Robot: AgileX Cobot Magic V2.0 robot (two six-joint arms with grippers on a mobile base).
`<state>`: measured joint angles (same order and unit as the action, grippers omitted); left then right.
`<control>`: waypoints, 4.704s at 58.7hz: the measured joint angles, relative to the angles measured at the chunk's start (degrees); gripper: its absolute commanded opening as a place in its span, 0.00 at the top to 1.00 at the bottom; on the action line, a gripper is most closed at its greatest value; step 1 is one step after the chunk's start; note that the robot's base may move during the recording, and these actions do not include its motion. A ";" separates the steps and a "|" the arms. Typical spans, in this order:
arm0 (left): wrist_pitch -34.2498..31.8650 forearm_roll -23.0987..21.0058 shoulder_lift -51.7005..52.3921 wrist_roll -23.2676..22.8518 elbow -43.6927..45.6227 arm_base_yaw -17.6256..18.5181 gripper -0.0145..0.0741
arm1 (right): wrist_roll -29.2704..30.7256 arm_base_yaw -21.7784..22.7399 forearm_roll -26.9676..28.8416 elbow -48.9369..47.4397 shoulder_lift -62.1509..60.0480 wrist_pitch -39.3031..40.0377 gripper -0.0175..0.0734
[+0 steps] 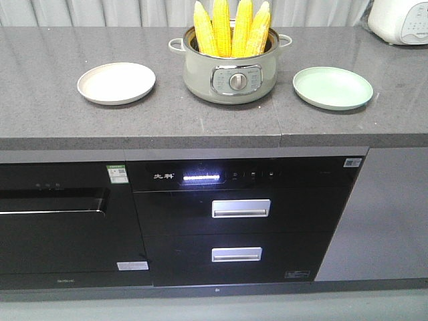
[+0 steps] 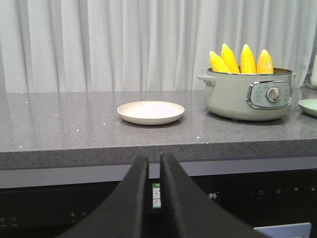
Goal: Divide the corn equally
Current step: 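Approach closer and align the base in front of the steamer pot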
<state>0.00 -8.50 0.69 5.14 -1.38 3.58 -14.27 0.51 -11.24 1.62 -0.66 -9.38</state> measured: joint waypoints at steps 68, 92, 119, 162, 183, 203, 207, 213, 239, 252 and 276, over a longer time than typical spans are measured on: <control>0.00 0.00 0.00 0.00 0.00 0.00 0.77 | 0.00 0.00 0.00 0.00 0.00 0.00 0.81; 0.00 0.00 0.00 0.00 0.00 0.00 0.77 | 0.00 0.00 0.00 0.00 0.00 0.00 0.81; 0.00 0.00 0.00 0.00 0.00 0.00 0.77 | 0.00 0.00 0.00 0.00 0.00 0.00 0.81; 0.00 0.00 0.00 0.00 0.00 0.00 0.77 | 0.00 0.00 0.00 0.00 0.00 0.00 0.81; 0.00 0.00 0.00 0.00 0.00 0.00 0.77 | 0.00 0.00 0.00 0.00 0.00 0.00 0.81; 0.00 0.00 0.00 0.00 0.00 0.00 0.77 | 0.00 0.00 0.00 0.00 0.00 0.00 0.81; 0.00 0.00 0.00 0.00 0.00 0.00 0.77 | 0.00 0.00 0.00 0.00 0.00 0.00 0.81; 0.00 0.00 0.00 0.00 0.00 0.00 0.77 | 0.00 0.00 0.00 0.00 0.00 0.00 0.81; 0.00 0.00 0.00 0.00 0.00 0.00 0.77 | 0.00 0.00 0.00 0.00 0.00 0.00 0.81; 0.00 0.00 0.00 0.00 0.00 0.00 0.77 | 0.00 0.00 0.00 0.00 0.00 0.00 0.81; 0.00 0.00 0.00 0.00 0.00 0.00 0.77 | 0.00 0.00 0.00 0.00 0.00 0.00 0.81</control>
<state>0.00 -8.50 0.69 5.14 -1.38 3.58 -14.27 0.51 -11.24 1.62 -0.66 -9.38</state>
